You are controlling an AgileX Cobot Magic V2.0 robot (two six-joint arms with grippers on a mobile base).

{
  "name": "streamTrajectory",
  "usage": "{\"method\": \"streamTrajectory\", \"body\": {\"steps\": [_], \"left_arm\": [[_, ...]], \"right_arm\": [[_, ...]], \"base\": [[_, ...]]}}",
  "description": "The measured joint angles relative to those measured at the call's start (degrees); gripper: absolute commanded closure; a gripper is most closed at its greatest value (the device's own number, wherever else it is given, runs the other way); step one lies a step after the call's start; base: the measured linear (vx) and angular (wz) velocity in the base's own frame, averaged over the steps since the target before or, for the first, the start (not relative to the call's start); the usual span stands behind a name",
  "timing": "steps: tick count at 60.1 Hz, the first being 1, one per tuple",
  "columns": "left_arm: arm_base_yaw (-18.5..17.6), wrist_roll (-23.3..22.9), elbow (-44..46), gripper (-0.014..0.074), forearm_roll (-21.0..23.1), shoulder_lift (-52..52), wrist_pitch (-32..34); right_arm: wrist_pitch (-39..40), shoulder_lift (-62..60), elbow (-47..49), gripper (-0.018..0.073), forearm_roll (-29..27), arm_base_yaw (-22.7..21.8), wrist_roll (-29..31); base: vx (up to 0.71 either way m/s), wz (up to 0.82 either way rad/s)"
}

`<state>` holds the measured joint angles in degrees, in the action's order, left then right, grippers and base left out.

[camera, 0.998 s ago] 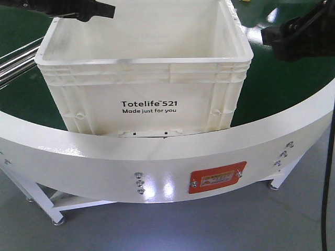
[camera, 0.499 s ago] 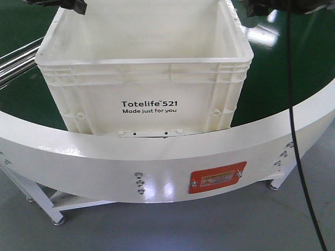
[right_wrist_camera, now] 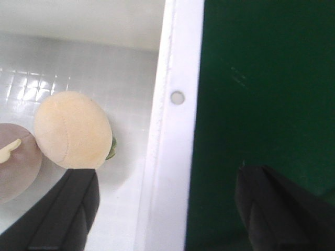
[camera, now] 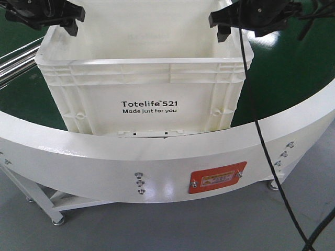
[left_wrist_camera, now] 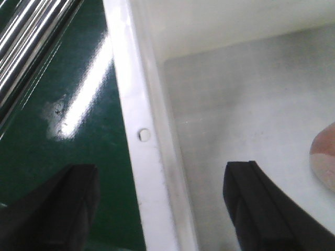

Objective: Place moving items into box and shelve
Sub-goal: 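Lower both grippers onto opposite crate rims and pinch the walls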

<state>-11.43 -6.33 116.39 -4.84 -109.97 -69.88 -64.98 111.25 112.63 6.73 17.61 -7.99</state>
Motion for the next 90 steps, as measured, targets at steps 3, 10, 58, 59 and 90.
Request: {"method": "streamTrajectory", "body": {"steps": [3,10,58,59,90], "left_arm": [[0.5,-0.1,0.0,0.0005,0.5,-0.2,-0.6],[1.9,-0.1,0.0,0.0005,2.9,-1.3,-1.8],[2.5,0.0,0.0,0.0103,7.8,-2.5,-1.3],[2.5,0.0,0.0,0.0113,7.8,-2.5,-1.3],[2.6,-0.2,0.0,0.0468,8.0,-2.5,-1.5]], "right_arm": [[0.0,0.7,0.0,-0.0024,-0.2,0.0,0.0],[0.0,1.8,0.1,-0.0024,-0.4,0.0,0.0],[0.6,2.0,0.1,0.0213,-0.7,0.0,-0.2],[0.6,2.0,0.1,0.0225,-0.7,0.0,-0.2],[0.6,2.0,0.1,0.0452,-1.1,0.0,-0.9]], "base": [[0.0,0.0],[0.0,0.0],[0.0,0.0],[0.0,0.0],[0.0,0.0]]}}
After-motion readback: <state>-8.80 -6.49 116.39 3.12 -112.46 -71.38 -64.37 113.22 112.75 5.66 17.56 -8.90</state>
